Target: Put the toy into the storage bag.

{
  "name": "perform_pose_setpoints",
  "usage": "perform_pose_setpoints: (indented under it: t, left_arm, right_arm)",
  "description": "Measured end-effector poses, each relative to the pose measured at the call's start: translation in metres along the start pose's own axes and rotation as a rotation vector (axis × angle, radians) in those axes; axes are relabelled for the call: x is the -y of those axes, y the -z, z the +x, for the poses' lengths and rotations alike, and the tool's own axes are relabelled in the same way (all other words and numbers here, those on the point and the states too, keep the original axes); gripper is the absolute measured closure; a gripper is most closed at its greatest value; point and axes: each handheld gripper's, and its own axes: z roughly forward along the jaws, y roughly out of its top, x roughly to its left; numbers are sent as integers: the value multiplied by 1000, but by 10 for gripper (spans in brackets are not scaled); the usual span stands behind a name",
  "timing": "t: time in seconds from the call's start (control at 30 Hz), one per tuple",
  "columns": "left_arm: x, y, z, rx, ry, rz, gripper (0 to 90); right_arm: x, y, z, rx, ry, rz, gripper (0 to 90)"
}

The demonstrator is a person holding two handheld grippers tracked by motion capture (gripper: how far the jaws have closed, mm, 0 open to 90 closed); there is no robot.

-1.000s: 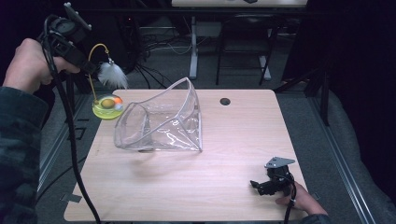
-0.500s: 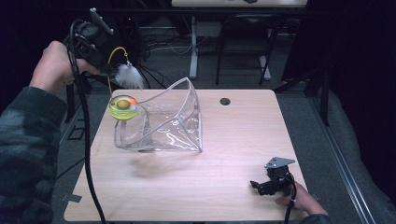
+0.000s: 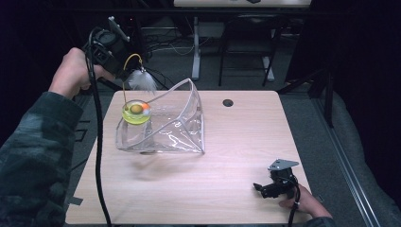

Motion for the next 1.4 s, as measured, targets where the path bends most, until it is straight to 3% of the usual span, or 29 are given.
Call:
perform_pose_setpoints:
  t: [0.7,1.4]
  left_arm:
    - [2,-41,-11,77,-13,30,884]
    - [6,-72,-17,120,-15,50,884]
  right_arm:
    - [0,0,0,-3,2,-5,0]
    - [0,0,0,-4,3,-5,0]
